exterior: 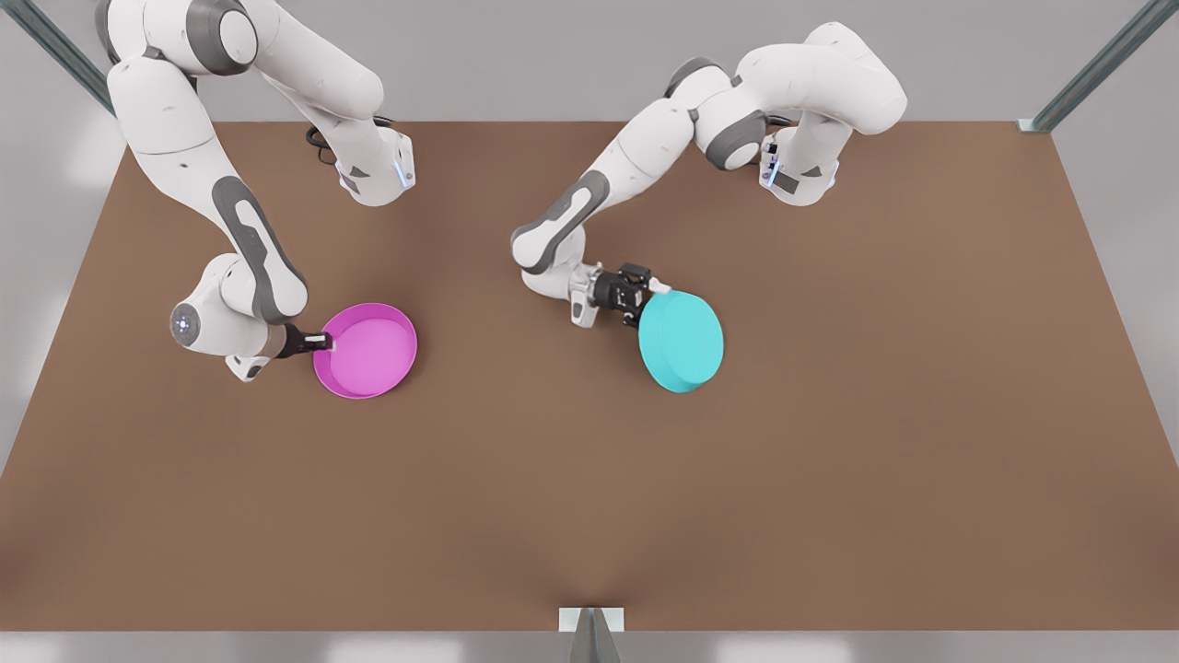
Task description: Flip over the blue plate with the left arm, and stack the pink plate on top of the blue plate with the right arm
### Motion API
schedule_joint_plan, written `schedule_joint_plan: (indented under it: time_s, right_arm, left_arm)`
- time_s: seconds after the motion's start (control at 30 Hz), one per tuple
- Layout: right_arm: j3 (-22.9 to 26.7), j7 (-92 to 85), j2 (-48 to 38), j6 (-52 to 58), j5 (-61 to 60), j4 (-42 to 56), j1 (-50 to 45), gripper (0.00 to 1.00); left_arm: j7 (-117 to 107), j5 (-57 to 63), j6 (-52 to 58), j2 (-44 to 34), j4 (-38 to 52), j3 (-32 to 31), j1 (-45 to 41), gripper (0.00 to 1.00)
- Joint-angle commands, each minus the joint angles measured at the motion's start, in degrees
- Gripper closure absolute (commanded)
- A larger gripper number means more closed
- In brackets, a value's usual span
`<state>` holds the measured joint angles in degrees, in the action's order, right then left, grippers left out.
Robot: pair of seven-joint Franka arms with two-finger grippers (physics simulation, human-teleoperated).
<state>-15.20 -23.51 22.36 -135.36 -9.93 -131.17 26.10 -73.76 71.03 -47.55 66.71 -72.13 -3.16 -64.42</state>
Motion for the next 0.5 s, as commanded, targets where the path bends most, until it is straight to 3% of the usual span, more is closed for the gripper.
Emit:
schedule_joint_plan:
  time_s: [0.0,0.3,0.47]
  right_arm:
    - [0.00,-0.13,-0.03,0.01,0.00,0.04,0.00,0.79]
    - [-0.09,-3.03,-0.12,2.20,-0.09,1.36,-0.09,0.79]
    - [-0.09,-2.50,-0.47,12.04,-0.88,8.12,-0.79,0.79]
  left_arm:
    - [0.02,-1.95,0.00,0.00,0.06,0.00,0.00,0.00]
    - [0.28,-22.43,0.00,-0.35,7.62,-1.23,-1.49,0.00]
    - [0.19,-31.04,-0.70,-0.35,15.09,-2.63,-1.93,0.00]
